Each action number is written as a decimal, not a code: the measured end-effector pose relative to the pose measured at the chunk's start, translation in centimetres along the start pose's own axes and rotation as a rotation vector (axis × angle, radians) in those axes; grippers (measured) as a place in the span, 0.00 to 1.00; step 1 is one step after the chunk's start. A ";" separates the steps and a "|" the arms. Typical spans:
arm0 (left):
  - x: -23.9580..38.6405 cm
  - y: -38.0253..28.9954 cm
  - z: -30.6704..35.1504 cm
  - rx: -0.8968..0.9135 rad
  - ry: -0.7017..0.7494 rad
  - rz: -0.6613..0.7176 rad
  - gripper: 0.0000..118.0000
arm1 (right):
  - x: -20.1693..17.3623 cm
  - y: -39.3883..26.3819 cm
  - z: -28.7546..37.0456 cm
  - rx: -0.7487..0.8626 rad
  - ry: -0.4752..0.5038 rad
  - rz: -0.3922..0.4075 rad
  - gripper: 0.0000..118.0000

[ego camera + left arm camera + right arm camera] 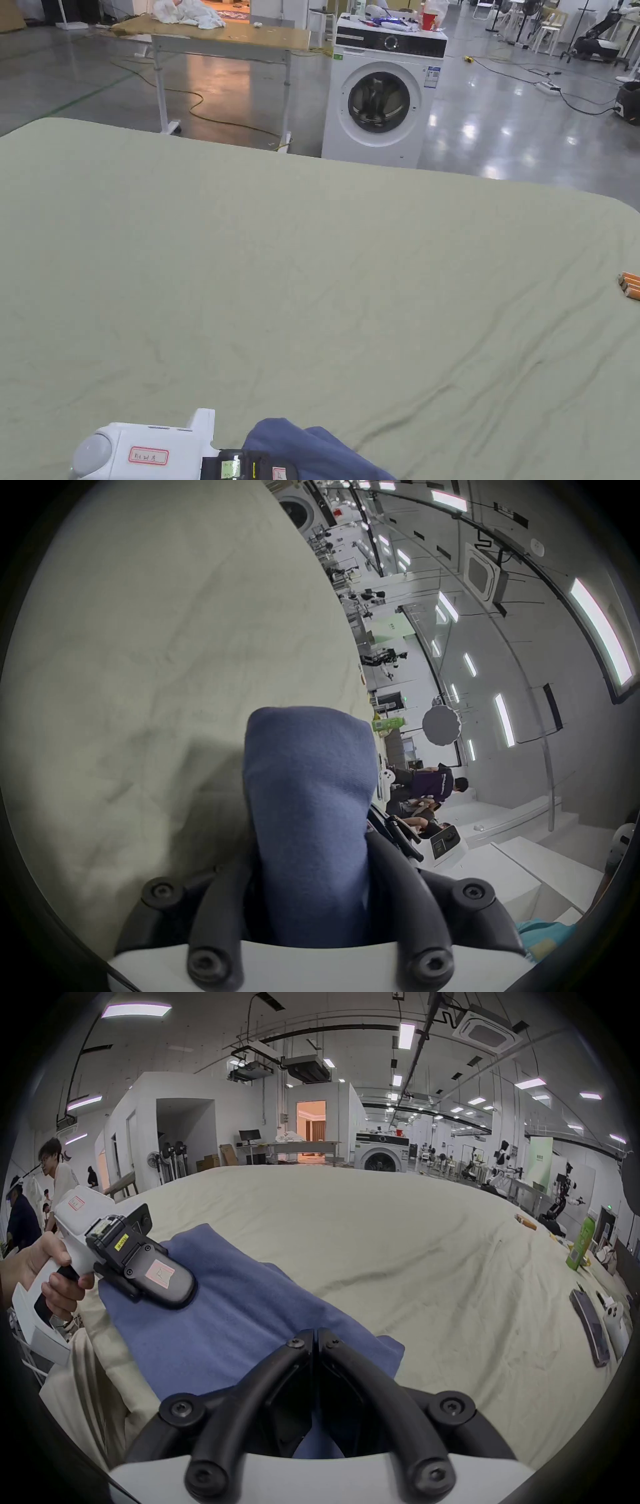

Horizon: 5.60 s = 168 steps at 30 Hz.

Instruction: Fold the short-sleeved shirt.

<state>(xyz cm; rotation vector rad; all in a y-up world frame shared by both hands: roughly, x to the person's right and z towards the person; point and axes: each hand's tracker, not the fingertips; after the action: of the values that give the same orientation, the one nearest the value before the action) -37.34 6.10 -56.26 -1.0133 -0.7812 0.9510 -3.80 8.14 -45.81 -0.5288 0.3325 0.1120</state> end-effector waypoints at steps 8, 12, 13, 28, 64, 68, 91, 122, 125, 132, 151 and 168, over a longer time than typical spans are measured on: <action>1.9 3.4 10.7 0.168 0.038 -0.048 0.18 | 2.6 7.1 -0.1 0.128 -0.073 -0.044 0.01; 2.3 6.3 19.2 0.235 0.143 -0.056 0.18 | 5.1 11.3 -0.7 0.186 -0.115 -0.053 0.01; 2.3 7.0 21.5 0.264 0.187 -0.063 0.18 | 5.8 12.3 -0.8 0.204 -0.137 -0.047 0.01; 1.8 9.7 42.0 0.416 0.721 0.118 0.19 | 9.9 16.7 0.1 0.270 -0.230 -0.046 0.01; 15.5 2.3 4.5 0.757 0.916 -0.814 0.40 | 7.8 16.5 -1.4 0.300 -0.255 -0.101 0.01; 17.7 2.2 1.4 0.865 0.952 -0.868 0.10 | 7.5 16.8 -1.3 0.339 -0.280 -0.108 0.01; 17.9 1.9 0.8 0.930 0.957 -0.849 0.00 | 6.5 16.5 -1.2 0.368 -0.272 -0.115 0.01; 18.4 1.9 1.0 0.981 1.003 -0.868 0.90 | 6.8 16.7 -1.3 0.397 -0.292 -0.083 0.85; 18.3 2.0 1.1 0.981 1.001 -0.867 0.90 | 6.5 16.9 -1.6 0.386 -0.325 -0.072 0.86; 18.1 2.0 1.2 0.979 0.992 -0.860 0.90 | 7.0 17.7 -2.0 0.347 -0.340 -0.158 0.86; 18.1 2.5 1.4 0.979 1.018 -0.848 0.91 | 7.0 18.9 -2.2 0.251 -0.270 -0.259 0.86; 18.3 2.8 2.0 0.973 1.027 -0.854 0.91 | 7.4 19.2 -2.9 0.196 -0.337 -0.276 0.86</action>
<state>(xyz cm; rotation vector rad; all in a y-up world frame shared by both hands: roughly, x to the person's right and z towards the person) -32.69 24.12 -56.32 -0.1348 0.1879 -0.0651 -1.33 23.32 -59.84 -0.3491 -0.0601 -0.0984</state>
